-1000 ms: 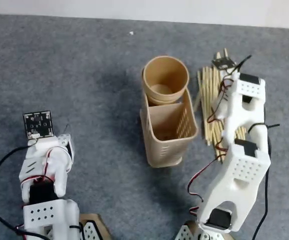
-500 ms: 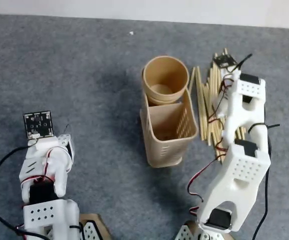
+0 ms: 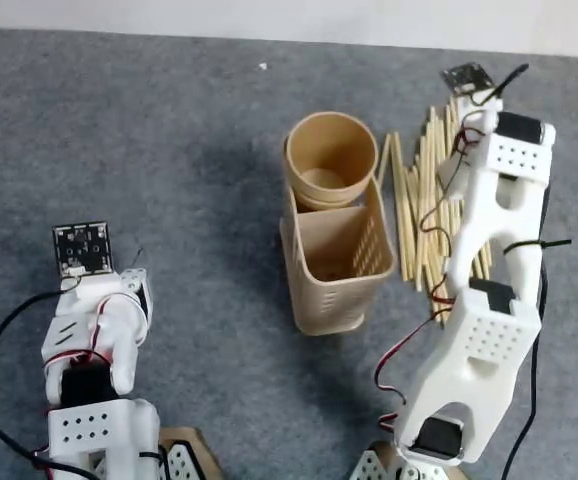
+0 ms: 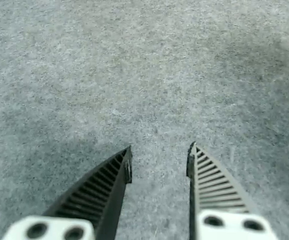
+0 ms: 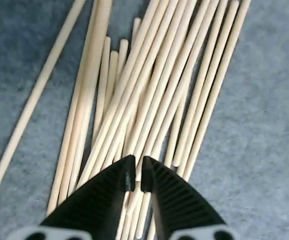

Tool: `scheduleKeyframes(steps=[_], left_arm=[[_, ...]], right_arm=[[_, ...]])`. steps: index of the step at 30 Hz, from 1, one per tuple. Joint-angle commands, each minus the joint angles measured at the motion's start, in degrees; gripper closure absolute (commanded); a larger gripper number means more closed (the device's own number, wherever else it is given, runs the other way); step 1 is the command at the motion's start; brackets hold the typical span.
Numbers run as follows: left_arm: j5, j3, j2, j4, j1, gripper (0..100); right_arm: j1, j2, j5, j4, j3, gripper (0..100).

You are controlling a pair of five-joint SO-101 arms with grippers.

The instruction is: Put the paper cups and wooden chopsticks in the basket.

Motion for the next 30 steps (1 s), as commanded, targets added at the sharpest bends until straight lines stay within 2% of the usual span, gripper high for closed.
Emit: scheduleKeyframes(steps=[1, 7, 11, 16, 22, 27, 30], left_arm=[[-0.4, -0.4, -0.6, -1.0, 1.0, 80], [-0.4, -0.4, -0.6, -1.0, 1.0, 80], [-0.4, -0.4, -0.6, -1.0, 1.1, 80], [-0.4, -0.4, -0.6, -1.0, 1.1, 80], [-0.4, -0.4, -0.6, -1.0, 1.1, 80], [-0.4, -0.4, -0.6, -1.0, 1.1, 80], [-0.4, -0.4, -0.6, -1.0, 1.2, 80]], right_arm=[[-2.0, 0.4, 0.5, -2.0, -0.7, 95.6], [-3.2, 6.8, -1.7, -2.6, -0.6, 86.8], [-2.9, 10.2, -3.2, -2.3, -5.2, 87.2], [-2.7, 12.5, -3.0, -2.3, -6.5, 95.4], [-2.7, 14.5, -2.9, -2.3, -6.6, 95.4], [-2.9, 14.5, -3.0, 1.0, -6.9, 85.7], [-3.2, 14.2, -3.1, 2.2, -7.0, 83.9]])
